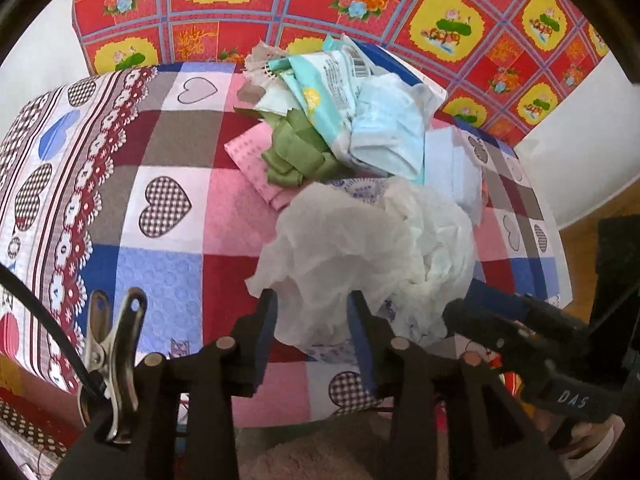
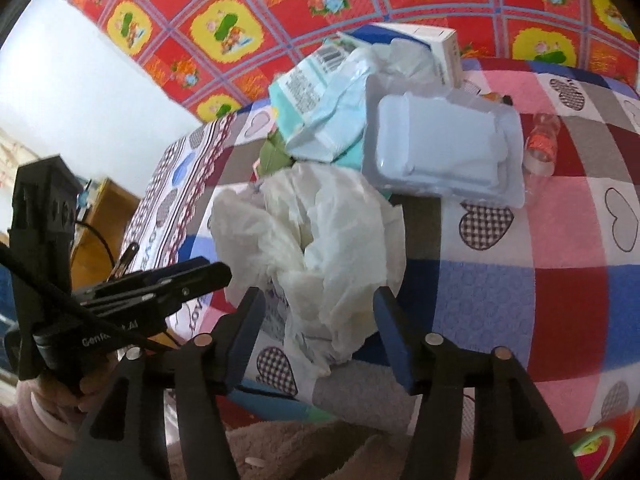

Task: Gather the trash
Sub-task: 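Lift the white plastic bag with both grippers off the pile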

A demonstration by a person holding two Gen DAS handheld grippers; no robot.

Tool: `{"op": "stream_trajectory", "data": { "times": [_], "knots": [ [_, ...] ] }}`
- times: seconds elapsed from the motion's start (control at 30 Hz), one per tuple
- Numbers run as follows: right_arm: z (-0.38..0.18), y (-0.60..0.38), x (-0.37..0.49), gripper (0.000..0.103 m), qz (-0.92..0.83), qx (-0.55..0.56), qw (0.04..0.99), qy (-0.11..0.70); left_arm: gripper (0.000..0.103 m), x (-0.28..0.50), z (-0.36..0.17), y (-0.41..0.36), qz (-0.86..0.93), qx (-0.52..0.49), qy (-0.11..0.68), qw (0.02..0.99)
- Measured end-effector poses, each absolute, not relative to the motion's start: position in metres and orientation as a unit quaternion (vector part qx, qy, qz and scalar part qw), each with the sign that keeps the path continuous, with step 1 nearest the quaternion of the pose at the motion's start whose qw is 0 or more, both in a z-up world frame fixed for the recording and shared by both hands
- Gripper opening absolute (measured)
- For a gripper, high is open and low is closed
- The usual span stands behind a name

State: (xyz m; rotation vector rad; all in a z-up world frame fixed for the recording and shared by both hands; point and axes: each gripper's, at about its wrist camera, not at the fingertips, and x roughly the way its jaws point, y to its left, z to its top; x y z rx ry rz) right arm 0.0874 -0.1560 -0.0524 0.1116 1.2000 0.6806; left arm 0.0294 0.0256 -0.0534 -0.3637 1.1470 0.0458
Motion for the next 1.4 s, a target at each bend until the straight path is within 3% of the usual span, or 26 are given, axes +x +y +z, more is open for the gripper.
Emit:
{"op": "stream_trajectory", "data": {
  "times": [0.23, 0.33, 0.4, 0.5, 0.73, 1.4],
  "knots": [
    [-0.060, -0.146, 0.097, 0.057, 0.287, 0.072, 0.773, 0.561, 0.038, 0.048, -0.066, 0.037, 0.004, -0.187, 0.530, 0.827],
    [-0.067, -0.144, 0.098, 0.038, 0.276, 0.085, 0.773, 0.565, 0.031, 0.051, -0.073, 0.039, -0.016, -0.201, 0.529, 0.824],
    [-0.069, -0.141, 0.097, 0.026, 0.270, 0.085, 0.775, 0.565, 0.021, 0.051, -0.074, 0.038, -0.030, -0.200, 0.533, 0.822],
    [-0.066, -0.139, 0.091, 0.020, 0.275, 0.087, 0.779, 0.557, 0.015, 0.046, -0.069, 0.036, -0.046, -0.190, 0.528, 0.827],
    [-0.043, -0.127, 0.075, 0.017, 0.297, 0.078, 0.798, 0.518, 0.009, 0.031, -0.048, 0.042, -0.056, -0.179, 0.505, 0.842],
    [-0.007, -0.156, 0.031, 0.017, 0.260, 0.119, 0.840, 0.462, 0.009, 0.012, -0.011, 0.018, -0.110, -0.136, 0.478, 0.861]
  ]
}}
